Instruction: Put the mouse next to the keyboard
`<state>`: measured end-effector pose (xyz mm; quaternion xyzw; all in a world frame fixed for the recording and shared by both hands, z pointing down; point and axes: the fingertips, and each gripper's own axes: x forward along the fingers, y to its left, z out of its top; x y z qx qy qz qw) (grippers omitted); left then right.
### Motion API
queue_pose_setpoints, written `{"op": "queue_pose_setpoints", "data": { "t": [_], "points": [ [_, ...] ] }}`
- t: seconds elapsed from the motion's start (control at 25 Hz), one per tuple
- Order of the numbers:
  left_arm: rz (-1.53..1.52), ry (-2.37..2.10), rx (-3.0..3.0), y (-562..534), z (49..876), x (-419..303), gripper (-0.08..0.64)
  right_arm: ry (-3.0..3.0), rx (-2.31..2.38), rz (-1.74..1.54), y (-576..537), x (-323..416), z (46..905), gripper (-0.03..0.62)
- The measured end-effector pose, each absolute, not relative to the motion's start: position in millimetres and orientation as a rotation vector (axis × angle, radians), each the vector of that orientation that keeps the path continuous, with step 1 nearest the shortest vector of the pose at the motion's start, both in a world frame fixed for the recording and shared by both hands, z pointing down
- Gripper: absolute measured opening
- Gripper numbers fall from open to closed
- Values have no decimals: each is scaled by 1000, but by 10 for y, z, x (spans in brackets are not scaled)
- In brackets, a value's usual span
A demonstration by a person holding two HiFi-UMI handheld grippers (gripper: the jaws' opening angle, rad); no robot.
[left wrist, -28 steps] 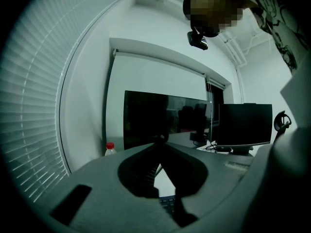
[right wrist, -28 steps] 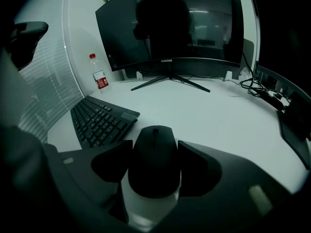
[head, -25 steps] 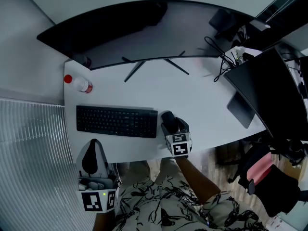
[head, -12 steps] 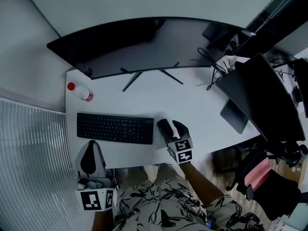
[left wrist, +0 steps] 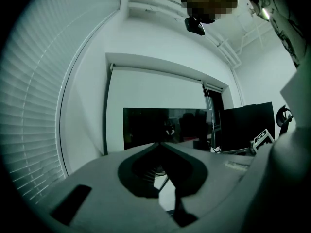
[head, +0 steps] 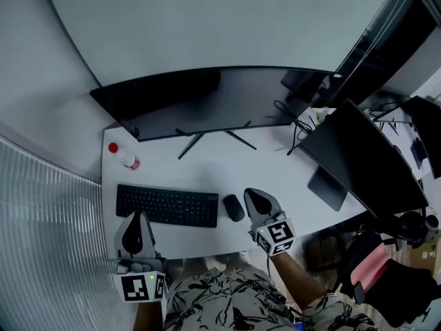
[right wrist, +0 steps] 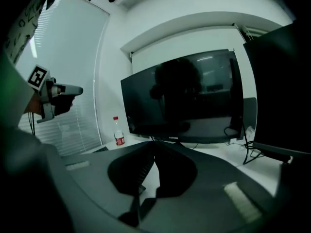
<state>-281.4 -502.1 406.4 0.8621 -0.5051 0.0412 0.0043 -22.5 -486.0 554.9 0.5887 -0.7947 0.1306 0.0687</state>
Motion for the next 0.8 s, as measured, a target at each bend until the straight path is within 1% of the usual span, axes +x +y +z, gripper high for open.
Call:
{"op": "queue_pose_setpoints", "data": {
  "t": [0.44, 0.8],
  "points": [
    [38, -1612, 2778, -5091, 3657, -2798, -5, -2492, 1948, 227, -4693, 139, 4281, 6],
    [-8, -1650, 2808, -5114, 3474, -2879, -3, -2501, 2075, 64, -4540, 481, 3621, 6]
  ]
}}
